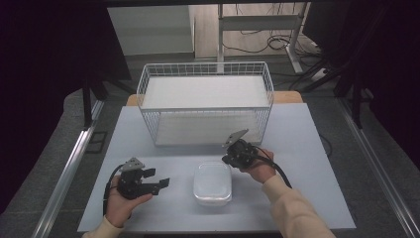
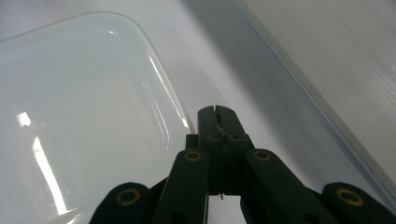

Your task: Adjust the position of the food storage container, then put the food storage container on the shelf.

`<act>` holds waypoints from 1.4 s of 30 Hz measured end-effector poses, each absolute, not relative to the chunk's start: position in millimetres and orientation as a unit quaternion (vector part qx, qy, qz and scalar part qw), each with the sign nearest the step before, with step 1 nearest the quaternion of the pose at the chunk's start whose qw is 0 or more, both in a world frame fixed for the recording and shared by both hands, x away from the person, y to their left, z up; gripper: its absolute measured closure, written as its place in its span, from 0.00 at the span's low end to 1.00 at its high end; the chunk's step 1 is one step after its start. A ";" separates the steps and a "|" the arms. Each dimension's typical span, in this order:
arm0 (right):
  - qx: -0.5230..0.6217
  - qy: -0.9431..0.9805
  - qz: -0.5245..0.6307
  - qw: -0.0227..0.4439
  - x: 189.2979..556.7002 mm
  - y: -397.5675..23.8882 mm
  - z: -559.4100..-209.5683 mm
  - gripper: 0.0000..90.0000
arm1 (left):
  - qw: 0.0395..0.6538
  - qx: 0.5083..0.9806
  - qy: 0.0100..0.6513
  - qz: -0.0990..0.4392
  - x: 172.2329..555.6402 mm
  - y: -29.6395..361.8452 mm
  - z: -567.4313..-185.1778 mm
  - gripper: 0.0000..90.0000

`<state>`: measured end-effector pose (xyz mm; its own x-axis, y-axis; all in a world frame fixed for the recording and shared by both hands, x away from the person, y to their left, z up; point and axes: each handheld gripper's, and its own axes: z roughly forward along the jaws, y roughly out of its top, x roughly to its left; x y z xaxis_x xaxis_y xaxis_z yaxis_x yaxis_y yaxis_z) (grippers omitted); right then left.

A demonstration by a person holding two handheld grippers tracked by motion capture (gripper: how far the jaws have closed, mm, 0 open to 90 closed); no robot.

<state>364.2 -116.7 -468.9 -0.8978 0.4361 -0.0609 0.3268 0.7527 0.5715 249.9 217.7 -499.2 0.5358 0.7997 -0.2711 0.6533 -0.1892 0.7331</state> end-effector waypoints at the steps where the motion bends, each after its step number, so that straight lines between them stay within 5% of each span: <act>1: 0.207 0.930 0.288 0.094 364.2 -117.3 -469.2 1.00 | 0.425 0.766 0.474 0.086 249.9 217.6 -499.2 0.29; 17: 0.305 0.864 0.384 0.109 327.4 -186.2 -452.8 0.98 | 0.429 0.763 0.477 0.084 249.6 216.0 -498.3 0.29; 19: 0.316 0.856 0.394 0.111 317.8 -195.2 -453.2 0.88 | 0.430 0.762 0.478 0.083 249.8 215.6 -497.8 0.29; 21: 0.338 0.839 0.406 0.128 302.5 -204.1 -455.2 0.59 | 0.430 0.762 0.478 0.083 250.0 215.3 -497.6 0.29; 22: 0.338 0.839 0.406 0.128 302.5 -204.1 -455.2 0.59 | 0.430 0.761 0.478 0.083 249.9 214.9 -497.5 0.29; 23: 0.360 0.826 0.419 0.111 295.2 -208.8 -457.7 0.48 | 0.430 0.762 0.477 0.083 249.8 214.7 -497.5 0.29; 31: 0.382 0.815 0.430 0.069 283.7 -210.8 -467.2 0.32 | 0.445 0.758 0.470 0.081 247.6 214.8 -494.7 0.28; 42: 0.392 0.795 0.459 0.055 284.5 -211.1 -464.8 0.31 | 0.449 0.749 0.478 0.089 244.5 220.5 -491.8 0.28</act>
<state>284.5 -211.1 -464.8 -0.6861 0.6745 0.2725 0.5728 0.2700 0.7740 244.5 220.5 -491.8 0.5267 0.7967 -0.2963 0.6367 -0.1388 0.7585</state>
